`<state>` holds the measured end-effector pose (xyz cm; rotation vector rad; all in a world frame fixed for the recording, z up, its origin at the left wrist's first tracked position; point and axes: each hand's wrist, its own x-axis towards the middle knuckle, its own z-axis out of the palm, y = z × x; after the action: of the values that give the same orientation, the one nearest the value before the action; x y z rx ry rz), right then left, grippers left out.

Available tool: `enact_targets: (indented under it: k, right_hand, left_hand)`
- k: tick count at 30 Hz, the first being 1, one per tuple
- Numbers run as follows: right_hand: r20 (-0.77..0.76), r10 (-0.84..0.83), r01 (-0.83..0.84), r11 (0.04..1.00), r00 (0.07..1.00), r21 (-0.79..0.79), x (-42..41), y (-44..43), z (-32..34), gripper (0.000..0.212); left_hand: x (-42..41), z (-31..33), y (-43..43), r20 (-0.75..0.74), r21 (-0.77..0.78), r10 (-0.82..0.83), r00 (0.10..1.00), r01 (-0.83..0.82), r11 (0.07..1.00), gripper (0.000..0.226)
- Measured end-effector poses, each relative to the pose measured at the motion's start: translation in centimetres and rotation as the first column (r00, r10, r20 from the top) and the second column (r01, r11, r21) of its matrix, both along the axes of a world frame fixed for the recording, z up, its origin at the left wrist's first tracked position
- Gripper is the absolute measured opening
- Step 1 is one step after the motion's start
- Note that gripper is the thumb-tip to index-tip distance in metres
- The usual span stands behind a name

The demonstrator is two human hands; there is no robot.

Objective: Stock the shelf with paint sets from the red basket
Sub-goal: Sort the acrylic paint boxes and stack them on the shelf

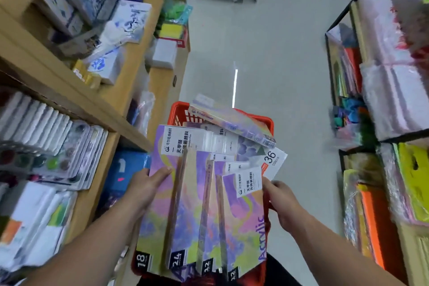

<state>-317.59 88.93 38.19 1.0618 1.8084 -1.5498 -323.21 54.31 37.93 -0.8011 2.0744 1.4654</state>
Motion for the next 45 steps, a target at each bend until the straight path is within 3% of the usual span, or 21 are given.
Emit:
enact_targets:
  k: [2,4,8,14,18,22,24,27,29,34,39,45]
  right_hand:
    - [0.008,0.021,-0.021,1.000,1.000,-0.009,-1.0,0.3,-1.3,0.065]
    - [0.041,0.039,-0.038,0.999,0.998,-0.015,-2.2,0.3,-2.4,0.067]
    - [0.117,0.070,-0.066,0.997,0.991,-0.036,-4.1,0.2,-4.3,0.085]
    - [0.114,0.071,-0.065,0.996,0.991,-0.057,-6.1,0.2,-5.8,0.083]
    - [0.123,0.047,-0.042,0.998,0.991,-0.042,-6.1,0.3,-5.2,0.091]
    - [0.093,0.022,-0.020,1.000,0.995,-0.020,-5.6,1.0,-4.8,0.067]
    - [0.076,0.015,-0.014,1.000,0.997,-0.013,-5.5,1.6,-4.7,0.059]
    - [0.104,-0.004,0.006,1.000,0.995,-0.015,-5.8,2.4,-4.8,0.084]
    - [0.110,-0.004,0.008,0.999,0.994,-0.032,-6.1,2.7,-4.9,0.089]
    - [0.107,0.039,-0.037,0.999,0.994,-0.019,-7.4,2.5,-5.7,0.057]
    - [0.112,0.010,-0.014,0.999,0.994,0.036,-7.2,2.5,-5.7,0.066]
    - [0.082,0.066,-0.075,0.991,0.994,0.114,-6.8,2.0,-4.7,0.059]
  left_hand:
    - [-0.9,-1.1,0.0,0.031,-0.011,0.010,0.999,-0.010,1.000,0.076]
    - [-1.7,-3.5,-0.8,0.066,0.021,0.005,0.998,-0.006,1.000,0.089]
    - [-3.3,-5.2,-0.8,0.142,0.033,0.030,0.989,-0.035,0.999,0.086]
    - [-4.7,-7.7,-2.0,0.190,0.103,0.059,0.980,-0.079,0.992,0.103]
    - [-5.1,-6.1,-1.0,0.155,0.139,0.055,0.986,-0.077,0.987,0.090]
    - [-4.8,-5.2,0.3,0.145,0.155,0.055,0.988,-0.078,0.985,0.052]
    - [-4.7,-5.3,0.9,0.144,0.157,0.049,0.988,-0.072,0.985,0.044]
    - [-4.6,-5.1,2.2,0.132,0.150,0.025,0.991,-0.045,0.988,0.037]
    - [-4.7,-5.3,2.8,0.136,0.125,0.032,0.990,-0.049,0.991,0.035]
    - [-5.5,-5.8,2.7,0.180,0.146,0.108,0.978,-0.135,0.980,0.047]
    - [-5.4,-5.3,3.4,0.167,0.161,0.076,0.983,-0.103,0.982,0.032]
    - [-4.3,-4.9,2.9,0.160,0.152,0.108,0.981,-0.133,0.980,0.044]
